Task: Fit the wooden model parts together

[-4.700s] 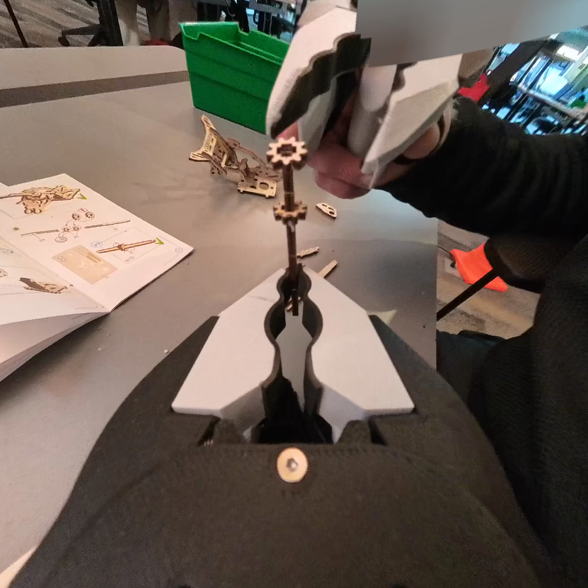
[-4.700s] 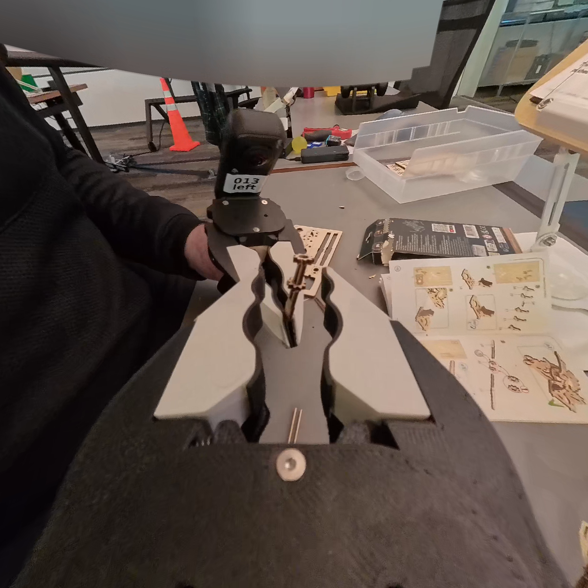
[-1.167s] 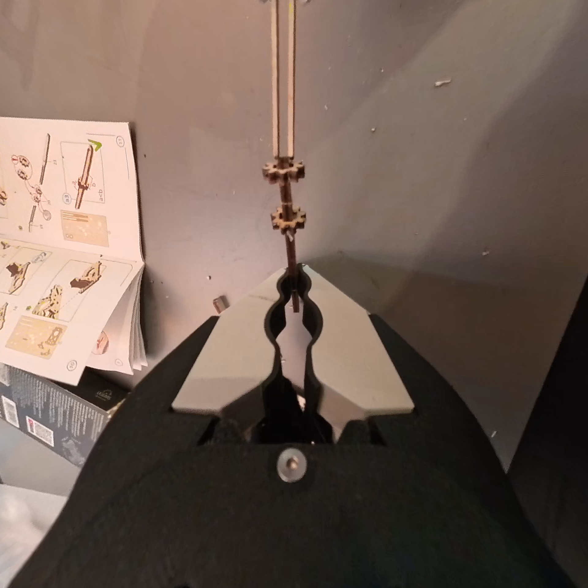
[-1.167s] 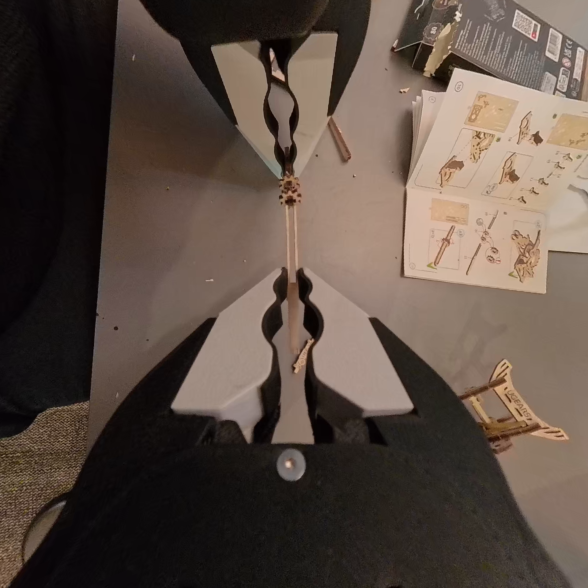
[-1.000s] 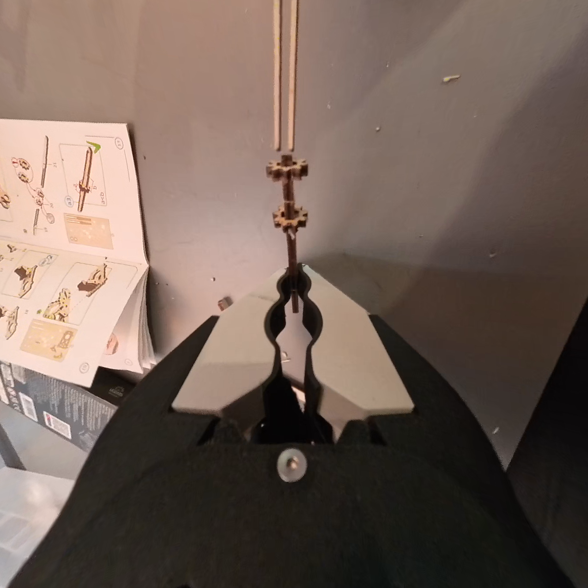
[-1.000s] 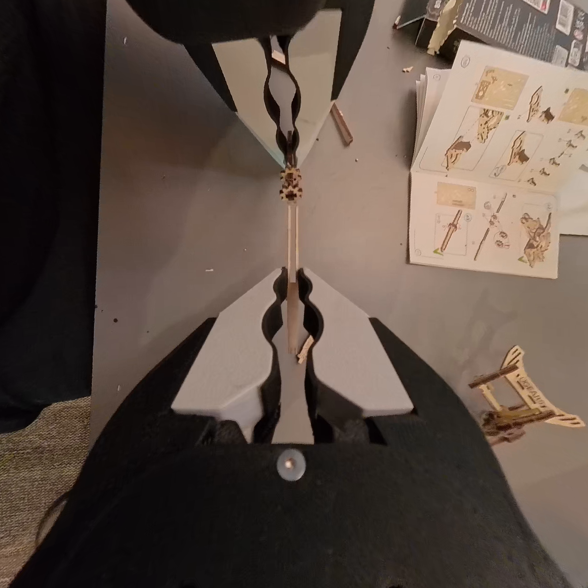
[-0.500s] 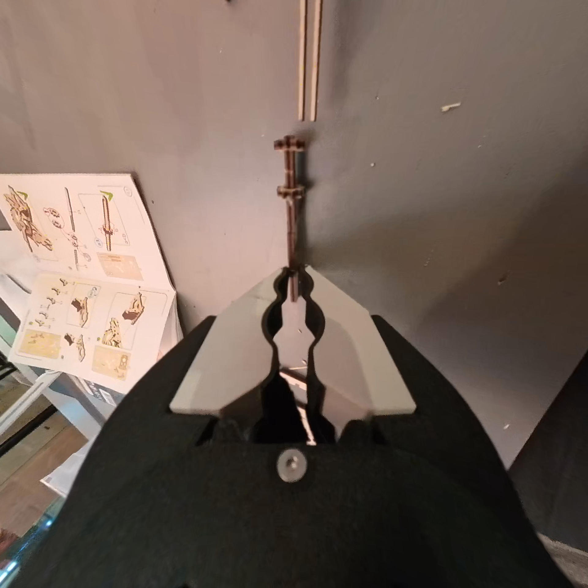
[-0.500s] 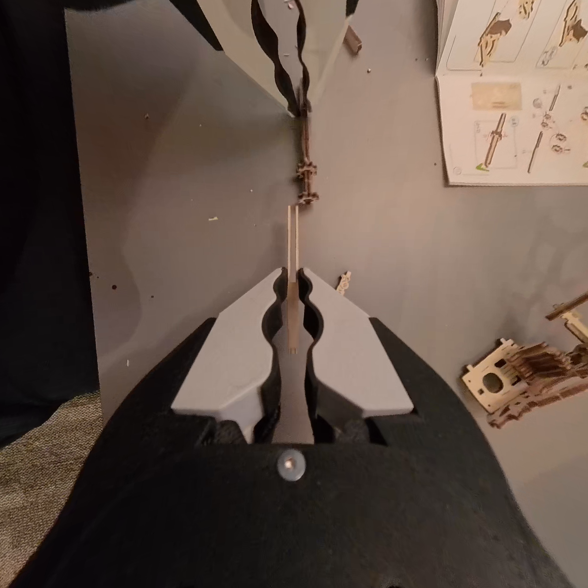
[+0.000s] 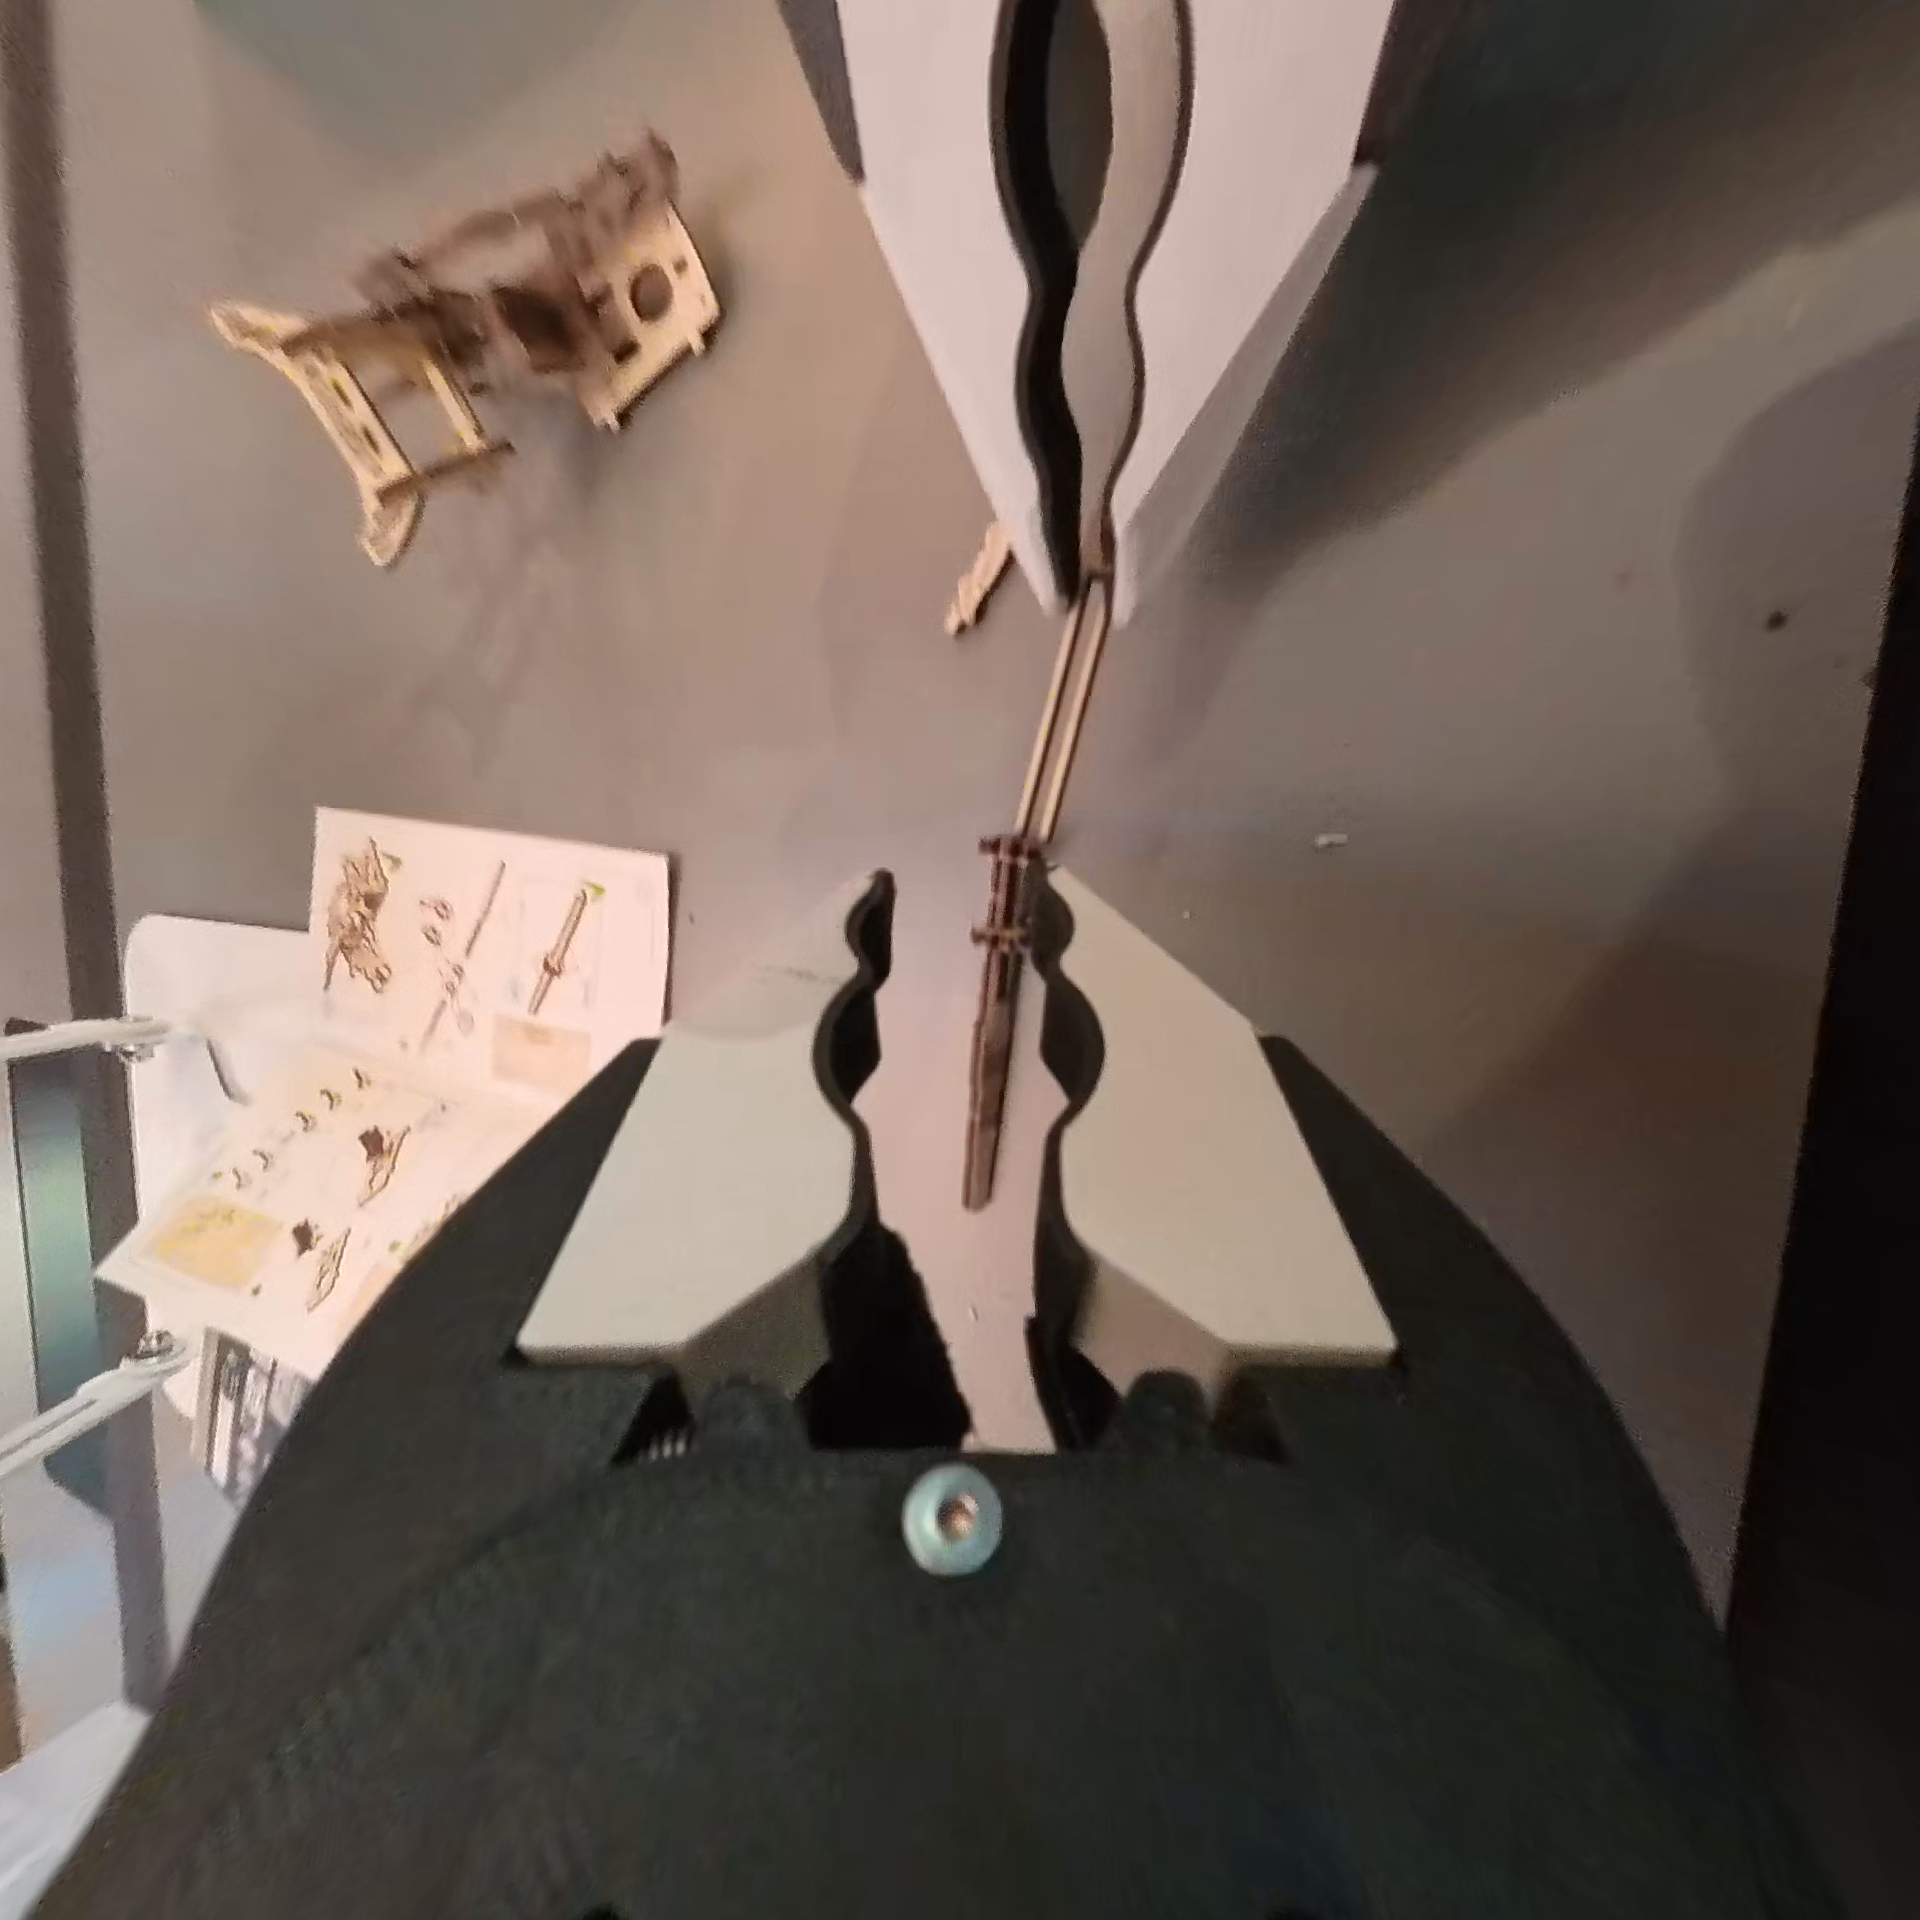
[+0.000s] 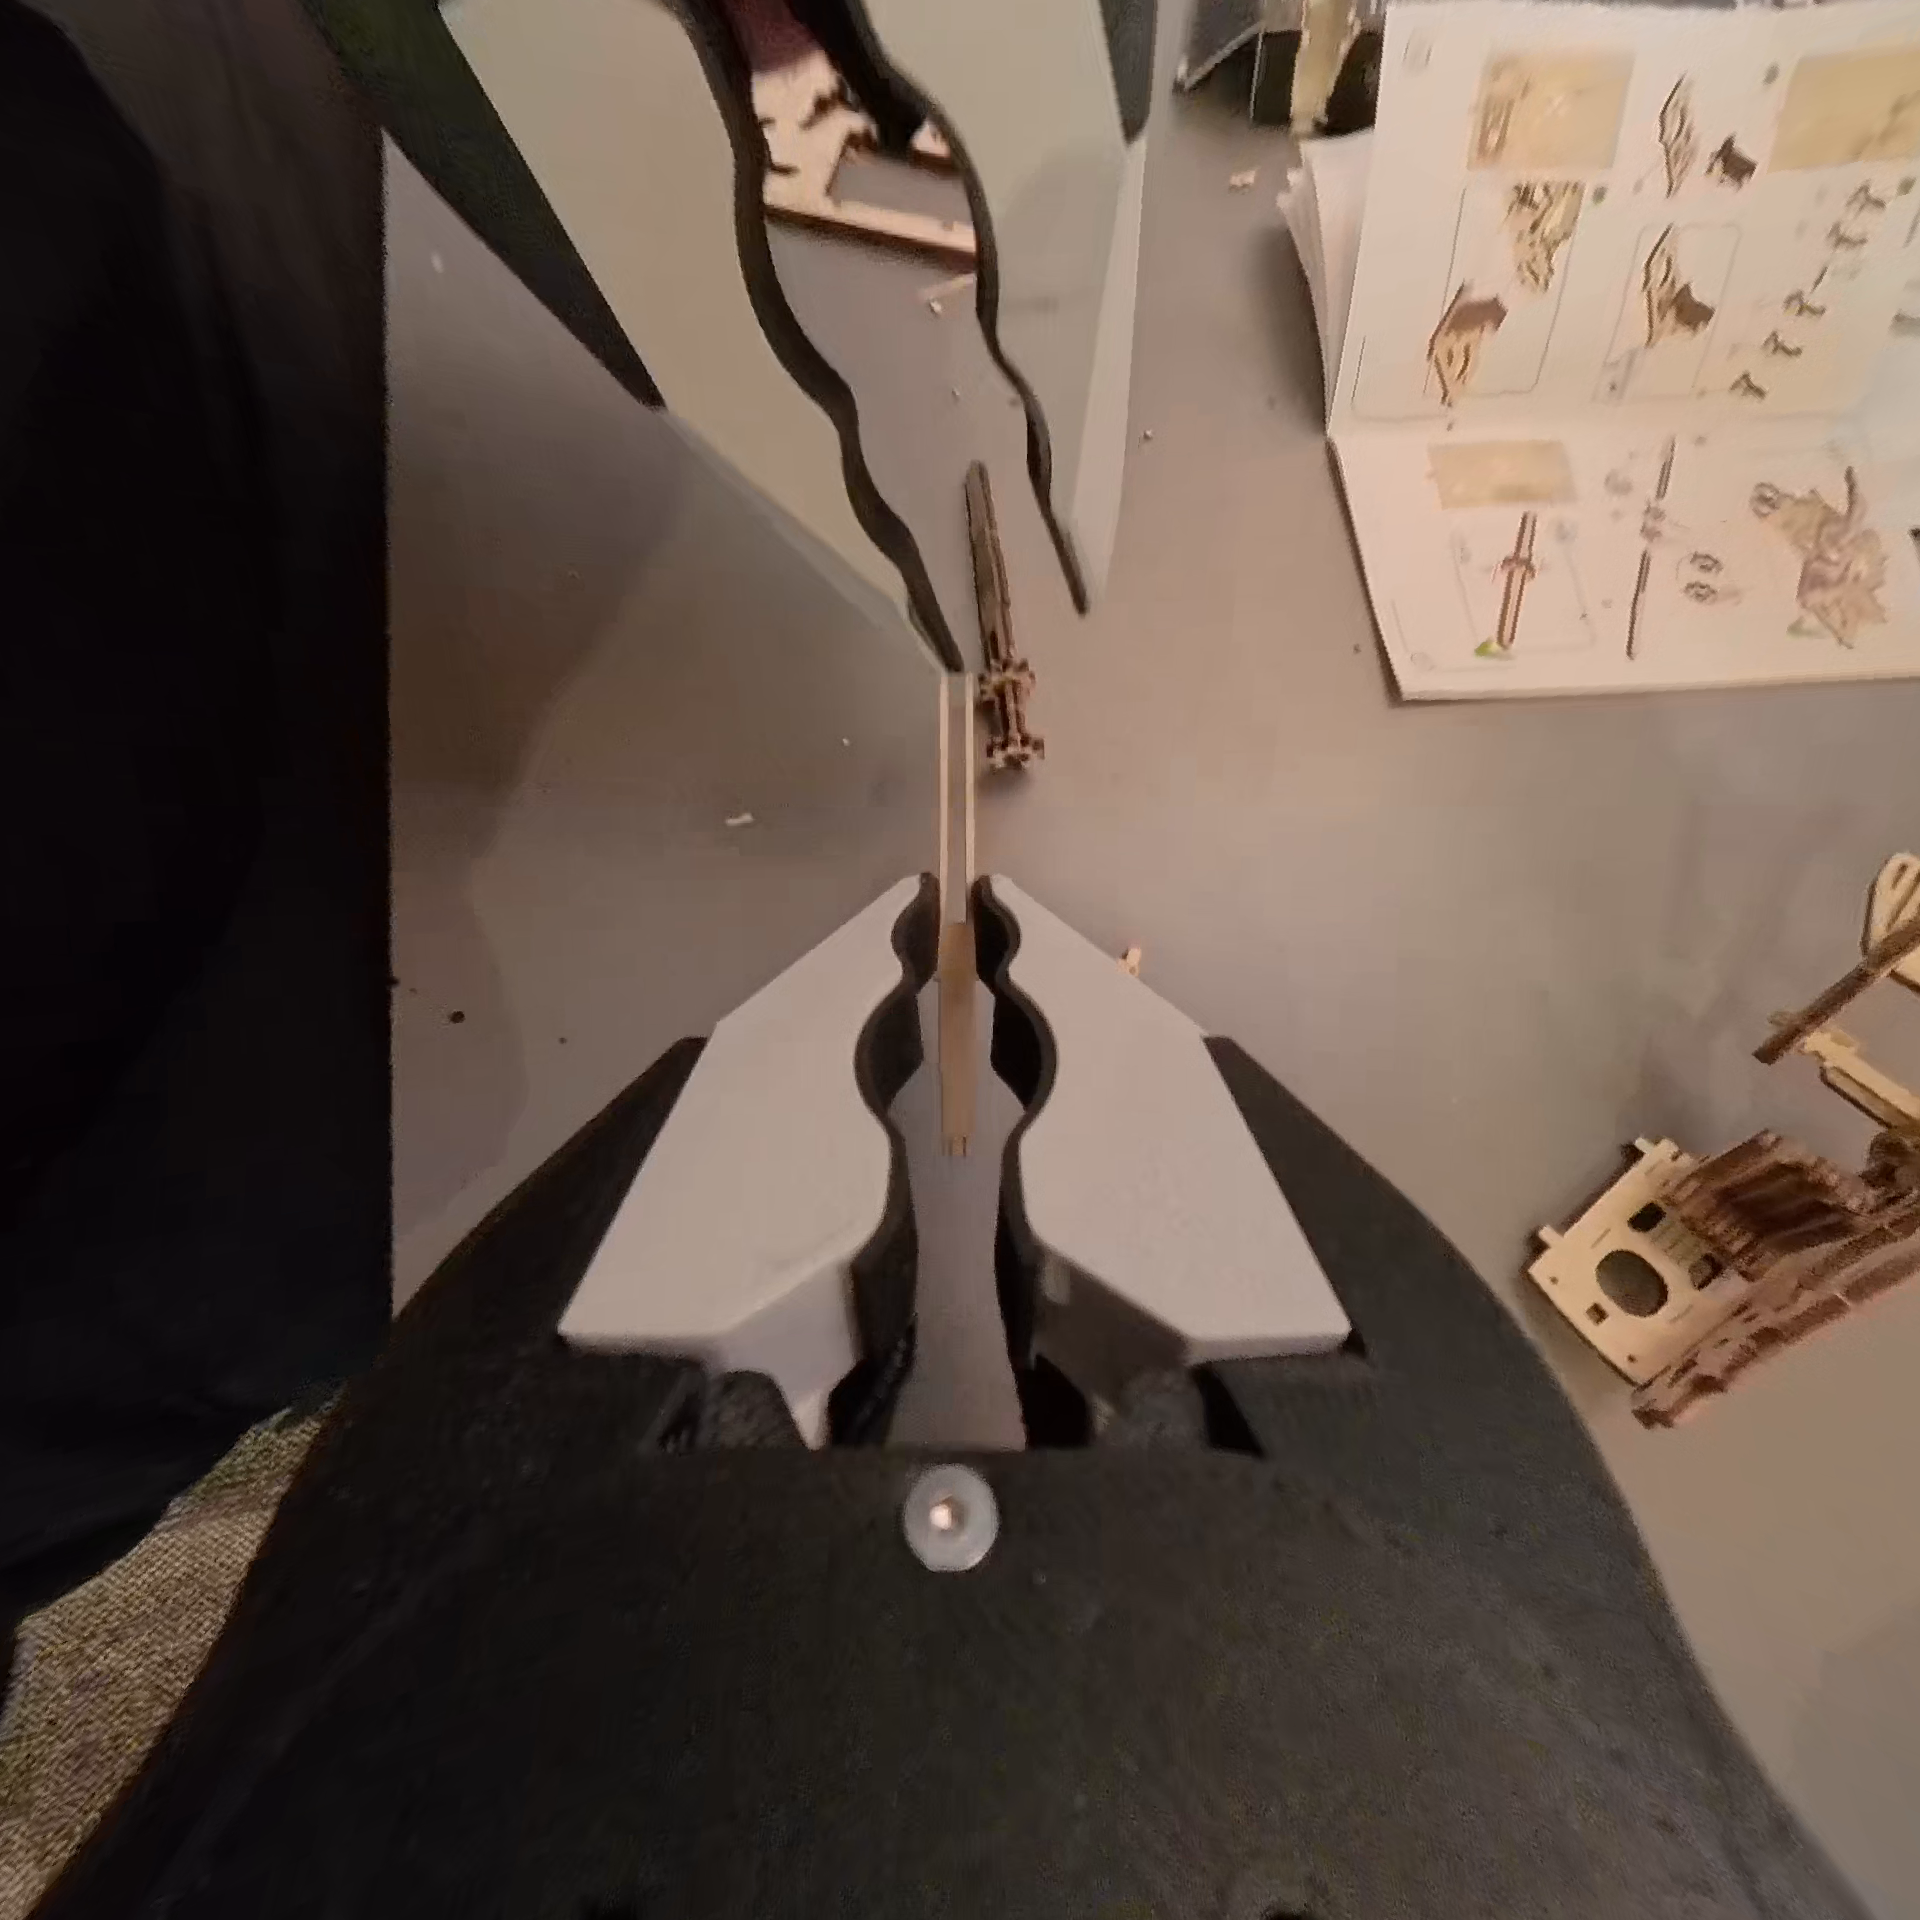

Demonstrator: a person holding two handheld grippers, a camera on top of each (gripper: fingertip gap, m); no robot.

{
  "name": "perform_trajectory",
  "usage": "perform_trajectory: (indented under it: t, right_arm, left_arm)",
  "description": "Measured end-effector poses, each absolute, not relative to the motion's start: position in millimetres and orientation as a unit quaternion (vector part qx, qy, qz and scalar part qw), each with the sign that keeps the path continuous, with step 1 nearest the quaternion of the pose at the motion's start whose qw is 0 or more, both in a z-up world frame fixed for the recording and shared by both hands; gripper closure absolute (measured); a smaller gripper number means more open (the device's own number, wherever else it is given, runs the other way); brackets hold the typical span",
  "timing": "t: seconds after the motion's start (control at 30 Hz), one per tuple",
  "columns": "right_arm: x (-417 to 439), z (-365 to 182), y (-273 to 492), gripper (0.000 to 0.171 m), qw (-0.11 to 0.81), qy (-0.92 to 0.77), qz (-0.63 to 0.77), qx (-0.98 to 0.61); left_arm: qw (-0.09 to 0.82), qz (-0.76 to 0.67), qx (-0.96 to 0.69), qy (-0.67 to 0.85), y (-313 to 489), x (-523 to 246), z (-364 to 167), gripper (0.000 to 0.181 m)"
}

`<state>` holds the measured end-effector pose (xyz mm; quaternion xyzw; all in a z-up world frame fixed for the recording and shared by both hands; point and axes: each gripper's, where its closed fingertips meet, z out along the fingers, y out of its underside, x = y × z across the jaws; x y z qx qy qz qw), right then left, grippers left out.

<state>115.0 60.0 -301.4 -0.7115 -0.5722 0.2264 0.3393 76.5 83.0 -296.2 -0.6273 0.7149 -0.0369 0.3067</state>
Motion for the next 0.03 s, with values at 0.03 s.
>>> perform_trajectory:
  t: [0.03]
  right_arm:
    - [114.1, -298.0, 59.0, 0.168, 0.340, -0.572, 0.233, -0.709]
  left_arm:
    - [0.320, -0.044, -0.621, 0.714, 82.4, 80.5, -294.5, 0.160]
